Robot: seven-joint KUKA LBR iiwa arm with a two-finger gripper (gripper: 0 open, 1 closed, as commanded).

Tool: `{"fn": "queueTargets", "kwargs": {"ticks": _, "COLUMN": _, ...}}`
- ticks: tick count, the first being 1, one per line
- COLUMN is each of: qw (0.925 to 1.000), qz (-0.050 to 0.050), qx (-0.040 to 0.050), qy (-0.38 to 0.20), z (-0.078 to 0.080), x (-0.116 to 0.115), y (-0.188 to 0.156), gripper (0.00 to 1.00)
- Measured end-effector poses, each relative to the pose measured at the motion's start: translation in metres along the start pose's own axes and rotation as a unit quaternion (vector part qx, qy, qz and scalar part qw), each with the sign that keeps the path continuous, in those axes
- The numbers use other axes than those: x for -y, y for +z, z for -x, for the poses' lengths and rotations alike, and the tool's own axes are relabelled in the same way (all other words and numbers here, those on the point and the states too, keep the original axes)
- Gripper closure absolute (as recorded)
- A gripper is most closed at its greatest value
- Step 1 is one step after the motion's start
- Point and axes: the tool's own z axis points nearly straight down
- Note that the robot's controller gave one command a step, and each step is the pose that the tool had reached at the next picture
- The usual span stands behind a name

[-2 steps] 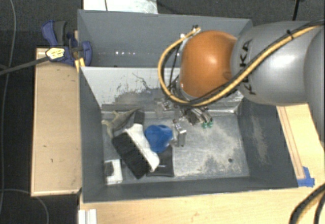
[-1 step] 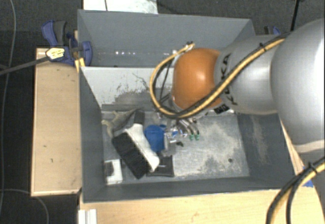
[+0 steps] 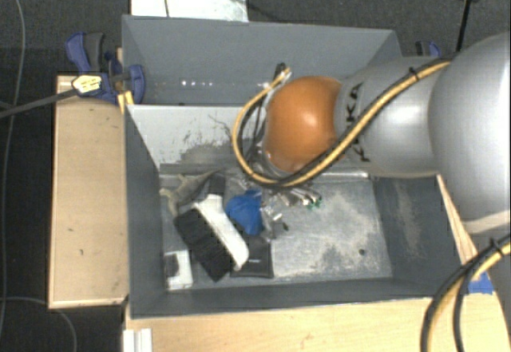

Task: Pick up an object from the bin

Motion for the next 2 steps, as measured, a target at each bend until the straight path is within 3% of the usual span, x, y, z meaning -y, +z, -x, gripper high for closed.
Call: {"fn": "queueTargets", "kwargs": {"ticks": 2, "qw": 1.0, "qz": 0.0, "qx": 0.0003, "qy": 0.001, "z": -0.0003, "x": -0.0002, "y": -0.003, "gripper": 1.0}}
